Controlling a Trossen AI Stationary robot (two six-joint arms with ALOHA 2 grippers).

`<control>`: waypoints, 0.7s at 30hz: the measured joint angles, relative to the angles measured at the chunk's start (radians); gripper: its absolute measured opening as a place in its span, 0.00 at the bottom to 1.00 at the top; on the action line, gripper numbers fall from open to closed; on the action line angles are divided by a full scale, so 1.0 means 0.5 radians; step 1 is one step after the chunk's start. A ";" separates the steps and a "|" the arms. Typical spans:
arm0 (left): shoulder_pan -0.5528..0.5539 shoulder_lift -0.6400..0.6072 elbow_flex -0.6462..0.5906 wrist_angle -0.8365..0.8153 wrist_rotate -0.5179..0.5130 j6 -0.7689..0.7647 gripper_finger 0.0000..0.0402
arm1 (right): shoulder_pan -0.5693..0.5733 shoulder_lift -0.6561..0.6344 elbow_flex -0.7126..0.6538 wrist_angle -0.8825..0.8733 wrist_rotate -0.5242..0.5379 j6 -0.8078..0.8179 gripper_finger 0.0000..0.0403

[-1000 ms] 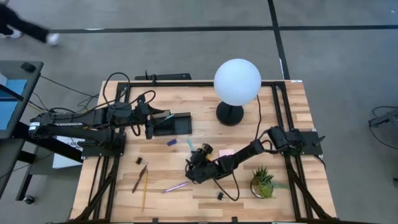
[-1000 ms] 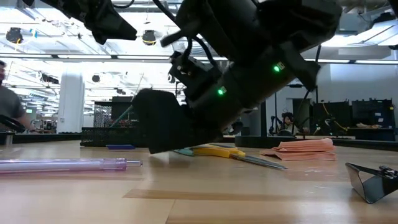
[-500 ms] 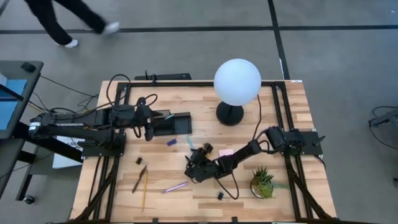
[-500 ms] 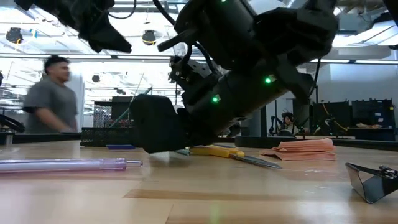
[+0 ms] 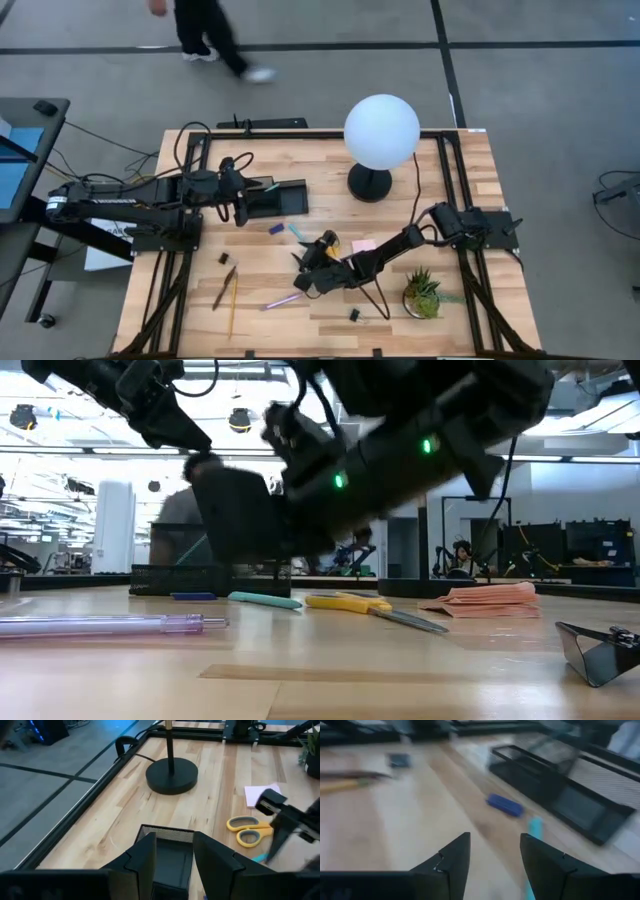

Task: Pick and place office supplies into organizer
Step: Put the blue pen into the black desk organizer

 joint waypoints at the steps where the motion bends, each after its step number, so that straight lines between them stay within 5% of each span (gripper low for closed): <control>1: 0.000 0.000 0.000 0.001 0.000 0.000 0.31 | -0.005 0.004 -0.002 -0.046 0.032 0.044 0.41; 10: 0.000 0.000 0.000 0.009 -0.004 -0.027 0.31 | -0.067 0.067 -0.074 -0.272 0.168 0.468 0.41; 21: 0.000 0.000 0.000 0.009 -0.022 -0.028 0.31 | -0.126 0.031 -0.257 -0.190 -0.107 0.753 0.41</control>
